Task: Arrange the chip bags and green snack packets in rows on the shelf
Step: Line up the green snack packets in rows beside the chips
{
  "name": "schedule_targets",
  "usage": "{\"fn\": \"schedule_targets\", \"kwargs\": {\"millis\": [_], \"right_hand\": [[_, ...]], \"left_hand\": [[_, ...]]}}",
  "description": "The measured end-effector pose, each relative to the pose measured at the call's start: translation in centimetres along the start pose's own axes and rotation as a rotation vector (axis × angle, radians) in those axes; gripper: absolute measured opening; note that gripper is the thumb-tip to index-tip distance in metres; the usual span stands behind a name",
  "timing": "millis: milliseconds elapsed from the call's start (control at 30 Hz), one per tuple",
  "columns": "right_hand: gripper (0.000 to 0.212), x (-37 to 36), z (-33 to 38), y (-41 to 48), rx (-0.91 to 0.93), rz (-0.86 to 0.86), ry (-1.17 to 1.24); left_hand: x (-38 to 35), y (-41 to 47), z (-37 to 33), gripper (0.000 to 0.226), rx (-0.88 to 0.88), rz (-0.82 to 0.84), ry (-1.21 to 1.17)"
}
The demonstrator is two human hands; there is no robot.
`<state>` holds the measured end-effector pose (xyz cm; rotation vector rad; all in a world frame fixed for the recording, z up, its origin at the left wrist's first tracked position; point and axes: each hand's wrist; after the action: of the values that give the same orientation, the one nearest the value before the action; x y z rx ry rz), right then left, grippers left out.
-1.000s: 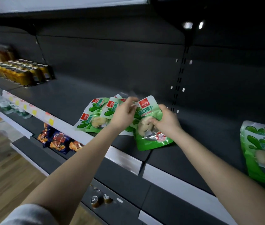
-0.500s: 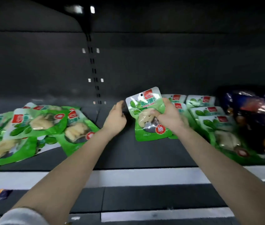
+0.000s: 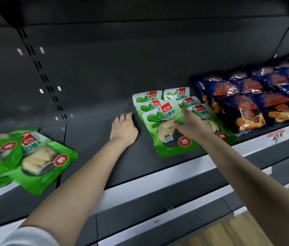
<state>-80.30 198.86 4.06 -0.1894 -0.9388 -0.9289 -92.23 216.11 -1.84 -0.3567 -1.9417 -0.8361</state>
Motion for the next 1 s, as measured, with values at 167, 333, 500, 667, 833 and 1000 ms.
{"fn": "schedule_targets", "kwargs": {"millis": [167, 333, 500, 667, 833, 1000], "right_hand": [[0.079, -1.6, 0.4, -0.6, 0.071, -0.087, -0.204], [0.073, -2.8, 1.1, -1.1, 0.208, -0.082, -0.256], [0.064, -5.2, 1.8, -0.7, 0.399, 0.034, -0.446], [0.065, -6.7, 1.3, -0.5, 0.344, 0.136, -0.452], [0.062, -6.8, 1.1, 0.0, 0.337, 0.145, -0.434], [0.059, -7.1, 1.0, 0.3, 0.316, 0.132, -0.419]], "left_hand": [[0.1, -0.2, -0.1, 0.051, 0.001, 0.007, 0.000], [0.0, -0.1, 0.0, 0.053, 0.001, 0.007, -0.022], [0.3, -0.2, -0.2, 0.054, 0.016, 0.006, -0.032], [0.3, -0.3, -0.2, 0.052, 0.019, 0.002, -0.029], [0.2, -0.3, -0.1, 0.051, 0.010, 0.004, -0.024], [0.0, -0.3, -0.1, 0.050, 0.005, -0.005, -0.016]]}}
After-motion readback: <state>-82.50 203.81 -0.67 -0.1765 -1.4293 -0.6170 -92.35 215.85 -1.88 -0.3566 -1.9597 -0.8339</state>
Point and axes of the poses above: each hand's wrist, its own y-axis towards the middle knuckle, its own x-axis out of the back of the hand, z = x × y, and after that the axes turned 15 degrees about -z, right-handed
